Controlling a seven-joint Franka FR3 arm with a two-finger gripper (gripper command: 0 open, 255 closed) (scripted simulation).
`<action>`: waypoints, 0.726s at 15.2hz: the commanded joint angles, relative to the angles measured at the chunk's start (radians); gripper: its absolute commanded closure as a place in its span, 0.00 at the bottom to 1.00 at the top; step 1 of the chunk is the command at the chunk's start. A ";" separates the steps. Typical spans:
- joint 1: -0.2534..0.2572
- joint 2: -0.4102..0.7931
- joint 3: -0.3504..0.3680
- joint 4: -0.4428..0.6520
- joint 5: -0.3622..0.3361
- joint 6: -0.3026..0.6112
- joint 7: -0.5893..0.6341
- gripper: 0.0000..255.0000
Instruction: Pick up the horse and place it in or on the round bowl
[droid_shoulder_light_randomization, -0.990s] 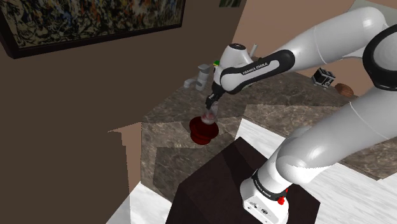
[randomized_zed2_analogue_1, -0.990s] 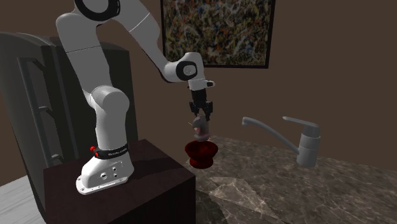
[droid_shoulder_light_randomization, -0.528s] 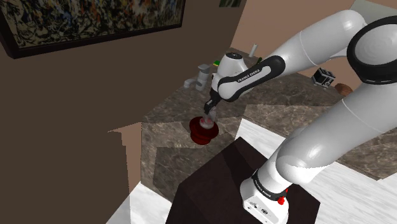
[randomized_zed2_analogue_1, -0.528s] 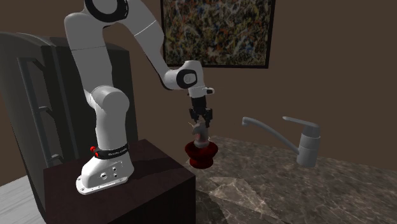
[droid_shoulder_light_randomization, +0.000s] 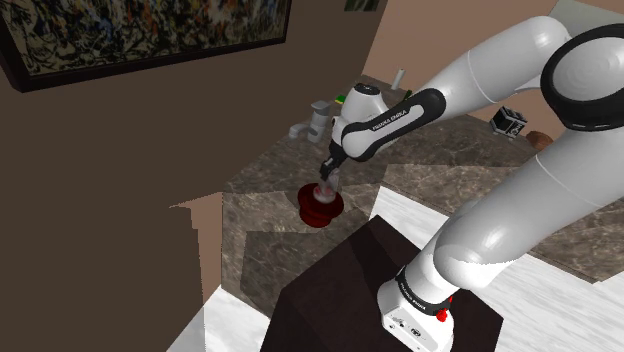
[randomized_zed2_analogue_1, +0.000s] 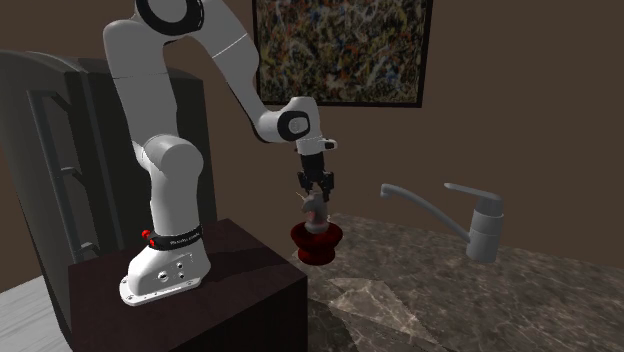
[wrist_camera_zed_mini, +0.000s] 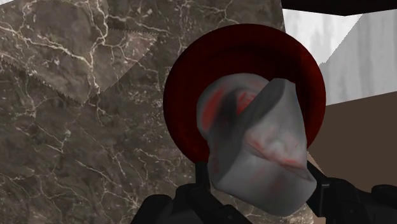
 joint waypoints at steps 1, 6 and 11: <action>0.000 0.000 0.000 0.000 0.000 0.000 0.000 0.00; 0.000 0.000 0.000 0.000 0.000 0.000 0.000 0.00; 0.004 -0.138 0.017 0.019 0.002 -0.158 0.001 0.00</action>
